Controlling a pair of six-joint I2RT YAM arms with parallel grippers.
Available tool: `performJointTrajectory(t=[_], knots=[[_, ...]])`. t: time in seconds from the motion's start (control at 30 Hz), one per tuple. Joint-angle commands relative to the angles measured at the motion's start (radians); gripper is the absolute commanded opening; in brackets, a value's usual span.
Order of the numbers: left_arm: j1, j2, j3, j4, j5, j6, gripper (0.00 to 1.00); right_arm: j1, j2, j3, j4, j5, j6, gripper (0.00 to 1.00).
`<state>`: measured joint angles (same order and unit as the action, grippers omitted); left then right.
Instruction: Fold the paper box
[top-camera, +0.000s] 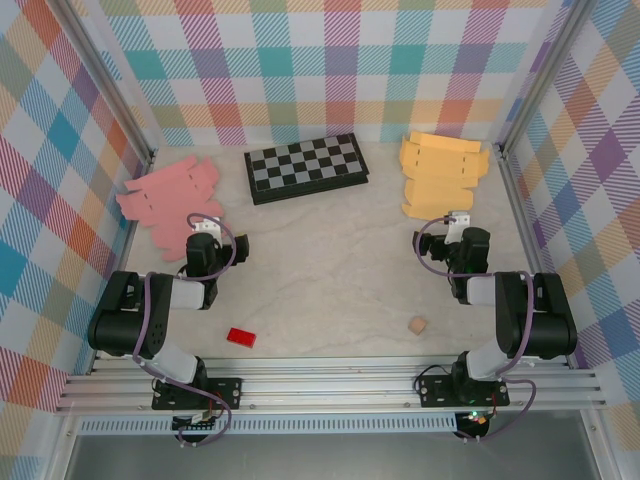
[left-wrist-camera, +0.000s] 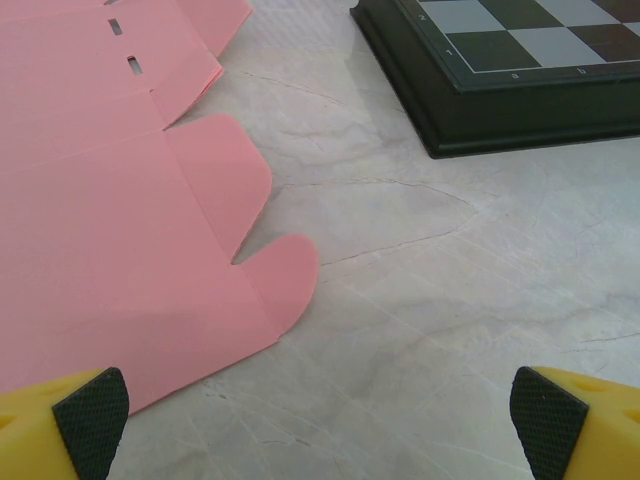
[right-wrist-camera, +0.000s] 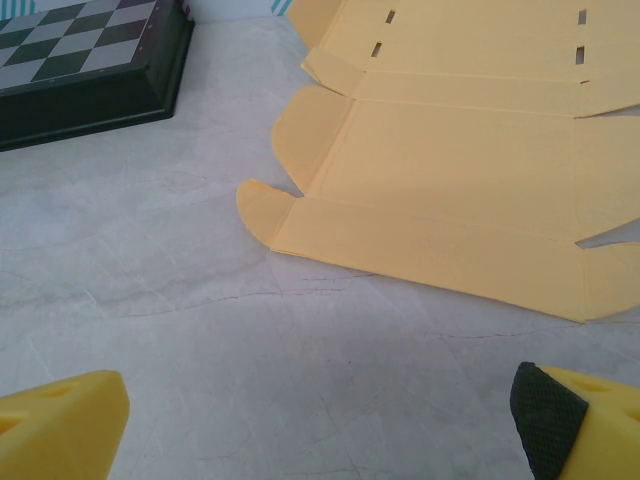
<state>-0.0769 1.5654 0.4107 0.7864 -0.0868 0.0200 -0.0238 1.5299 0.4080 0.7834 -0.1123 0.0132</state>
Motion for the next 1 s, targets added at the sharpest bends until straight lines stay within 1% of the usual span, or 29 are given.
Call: performJointTrajectory(t=[0.0,0.27,0.3,0.33,0.37,0.4,0.47,0.5,0.57,0.6,0.67,0.77,0.9,0.97], knots=[[0.009,0.001,0.016,0.01,0.014,0.013,1.0,0.007,-0.004,0.017,0.0,0.005,-0.007,1.0],[0.014,0.001,0.018,0.007,0.021,0.012,1.0,0.007,-0.004,0.019,-0.002,0.01,-0.009,1.0],[0.013,-0.002,0.015,0.014,0.016,0.012,1.0,0.009,-0.01,0.031,-0.028,0.012,-0.011,1.0],[0.007,-0.015,0.021,-0.009,-0.015,0.007,1.0,0.013,-0.021,0.044,-0.058,0.02,-0.013,1.0],[0.001,-0.041,0.041,-0.054,-0.059,-0.006,1.0,0.016,-0.038,0.077,-0.132,0.025,-0.013,1.0],[-0.003,-0.069,0.07,-0.133,-0.099,-0.017,1.0,0.017,-0.057,0.126,-0.247,0.027,-0.013,1.0],[-0.004,-0.102,0.123,-0.257,-0.172,-0.043,1.0,0.018,-0.079,0.208,-0.399,0.044,-0.006,1.0],[-0.003,-0.118,0.152,-0.324,-0.203,-0.062,1.0,0.017,-0.094,0.234,-0.442,0.061,0.001,1.0],[-0.004,-0.148,0.196,-0.438,-0.271,-0.114,1.0,0.017,-0.123,0.26,-0.472,0.107,0.037,1.0],[-0.004,-0.168,0.209,-0.478,-0.305,-0.15,1.0,0.017,-0.132,0.285,-0.505,0.131,0.056,1.0],[-0.003,-0.215,0.212,-0.508,-0.33,-0.212,1.0,0.016,-0.118,0.376,-0.612,0.188,0.089,1.0],[-0.003,-0.275,0.233,-0.556,-0.282,-0.308,1.0,0.018,-0.031,0.556,-0.785,0.227,0.09,1.0],[-0.003,-0.269,0.358,-0.742,-0.192,-0.403,1.0,0.017,0.126,0.766,-0.913,0.255,0.089,1.0],[-0.004,-0.268,0.393,-0.787,-0.153,-0.438,1.0,0.017,0.219,0.879,-0.978,0.255,0.103,1.0]])
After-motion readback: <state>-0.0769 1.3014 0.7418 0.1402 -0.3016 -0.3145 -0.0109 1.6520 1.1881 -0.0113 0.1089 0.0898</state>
